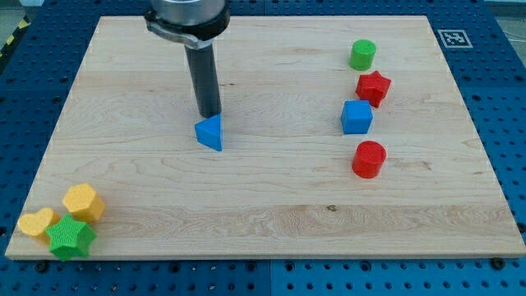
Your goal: Locate the blue triangle at the right side of the green star
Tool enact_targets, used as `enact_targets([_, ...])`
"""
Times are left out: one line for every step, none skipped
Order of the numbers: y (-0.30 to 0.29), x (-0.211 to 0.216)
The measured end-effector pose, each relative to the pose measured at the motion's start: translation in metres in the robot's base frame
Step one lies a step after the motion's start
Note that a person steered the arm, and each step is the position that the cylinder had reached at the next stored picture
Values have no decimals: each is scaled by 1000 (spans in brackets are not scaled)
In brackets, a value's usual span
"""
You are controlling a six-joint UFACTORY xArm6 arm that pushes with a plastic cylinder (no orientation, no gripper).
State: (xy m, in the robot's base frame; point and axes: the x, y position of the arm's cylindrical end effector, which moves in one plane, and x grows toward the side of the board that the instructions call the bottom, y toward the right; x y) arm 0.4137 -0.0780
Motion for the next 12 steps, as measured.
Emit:
enact_targets([29,0])
enact_targets([62,1])
enact_targets([86,17])
enact_targets([88,19])
enact_targets([73,19])
enact_targets([44,19])
enact_targets([17,31])
enact_targets([6,51])
enact_targets([-1,62])
enact_targets([-2,77])
enact_targets([-2,83])
enact_targets([-4,78])
